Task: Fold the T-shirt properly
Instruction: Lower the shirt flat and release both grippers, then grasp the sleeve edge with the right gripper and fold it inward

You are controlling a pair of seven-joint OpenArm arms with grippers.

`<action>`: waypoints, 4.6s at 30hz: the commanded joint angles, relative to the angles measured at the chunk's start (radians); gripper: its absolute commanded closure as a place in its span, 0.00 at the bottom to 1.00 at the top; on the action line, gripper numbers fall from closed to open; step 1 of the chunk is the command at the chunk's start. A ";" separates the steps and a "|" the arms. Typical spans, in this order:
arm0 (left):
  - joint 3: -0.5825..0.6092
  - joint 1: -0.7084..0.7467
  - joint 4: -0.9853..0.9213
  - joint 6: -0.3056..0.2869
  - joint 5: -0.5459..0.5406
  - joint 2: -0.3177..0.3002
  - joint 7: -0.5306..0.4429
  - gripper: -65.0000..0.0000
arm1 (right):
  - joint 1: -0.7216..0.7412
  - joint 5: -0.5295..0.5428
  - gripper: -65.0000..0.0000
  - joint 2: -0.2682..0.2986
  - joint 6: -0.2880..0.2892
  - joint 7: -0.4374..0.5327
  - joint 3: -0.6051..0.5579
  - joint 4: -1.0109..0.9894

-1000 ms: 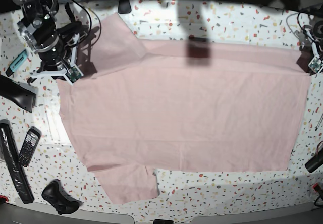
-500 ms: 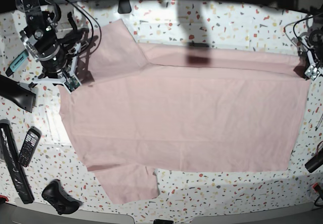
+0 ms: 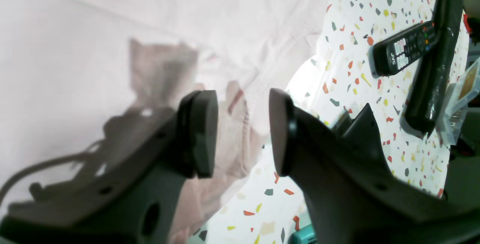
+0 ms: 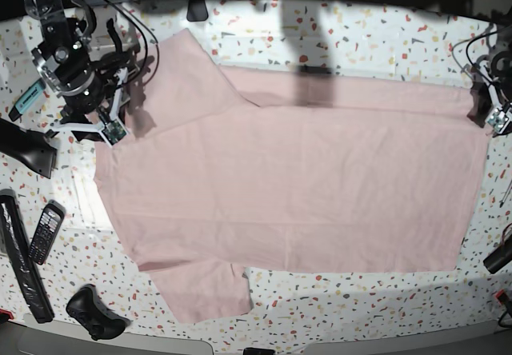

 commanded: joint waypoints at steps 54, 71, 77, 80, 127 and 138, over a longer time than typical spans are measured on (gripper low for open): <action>-0.012 0.293 0.623 0.082 -0.006 0.234 0.236 0.61 | -0.154 1.070 0.61 -0.098 0.164 -0.436 0.463 -0.060; -0.012 0.277 0.623 0.082 -0.006 0.233 0.236 0.61 | -0.014 0.940 1.00 -0.188 0.166 -0.454 0.424 -0.060; -0.012 0.277 0.623 0.082 -0.007 0.233 0.236 0.61 | 0.032 0.960 1.00 -0.189 0.168 -0.378 0.424 -0.059; -0.012 0.277 0.623 0.082 -0.007 0.233 0.236 0.61 | 0.070 1.001 1.00 -0.189 0.168 -0.346 0.424 -0.059; -0.012 0.259 0.622 0.082 -0.007 0.233 0.236 0.61 | 0.513 0.782 0.63 -0.302 0.174 -0.323 0.233 -0.234; -0.012 0.060 0.559 0.078 -0.175 0.233 0.279 0.61 | 0.512 0.740 0.63 -0.165 0.173 -0.323 0.341 -0.256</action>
